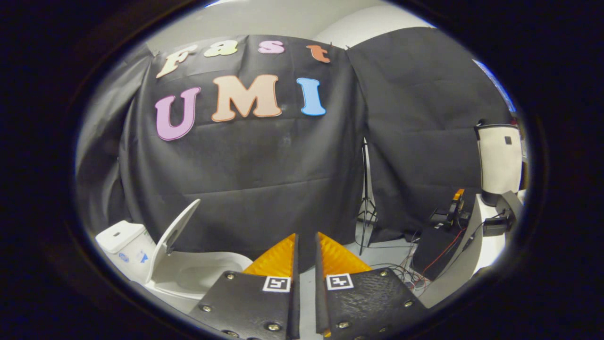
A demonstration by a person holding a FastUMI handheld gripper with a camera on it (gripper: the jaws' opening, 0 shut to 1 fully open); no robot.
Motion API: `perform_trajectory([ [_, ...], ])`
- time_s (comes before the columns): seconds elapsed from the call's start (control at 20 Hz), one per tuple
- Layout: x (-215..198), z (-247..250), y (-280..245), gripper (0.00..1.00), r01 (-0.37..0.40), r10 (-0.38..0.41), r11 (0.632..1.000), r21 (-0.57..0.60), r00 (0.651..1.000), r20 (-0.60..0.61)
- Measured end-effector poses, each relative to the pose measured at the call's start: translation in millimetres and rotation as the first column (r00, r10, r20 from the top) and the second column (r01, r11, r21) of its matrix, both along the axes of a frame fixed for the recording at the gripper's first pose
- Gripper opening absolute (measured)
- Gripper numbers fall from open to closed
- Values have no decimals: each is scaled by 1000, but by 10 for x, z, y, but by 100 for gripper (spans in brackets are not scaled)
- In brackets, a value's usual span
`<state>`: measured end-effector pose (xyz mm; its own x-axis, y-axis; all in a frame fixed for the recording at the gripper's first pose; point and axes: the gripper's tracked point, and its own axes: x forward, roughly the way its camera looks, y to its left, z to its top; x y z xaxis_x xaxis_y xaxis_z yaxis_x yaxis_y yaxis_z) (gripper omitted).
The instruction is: Open the toilet lid.
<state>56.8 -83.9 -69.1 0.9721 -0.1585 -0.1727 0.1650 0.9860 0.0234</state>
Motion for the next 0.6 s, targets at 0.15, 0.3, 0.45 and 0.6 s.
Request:
perform_trajectory([
  [0.15,7,-24,-44,13,8,-8,1000,3,1000,-3],
  [0.3,9,-52,-84,13,10,-10,1000,1,1000,-10],
  [0.45,35,-113,-141,13,12,-12,1000,4,1000,-26],
  [0.6,66,-99,-194,13,13,-13,1000,2,1000,-22],
])
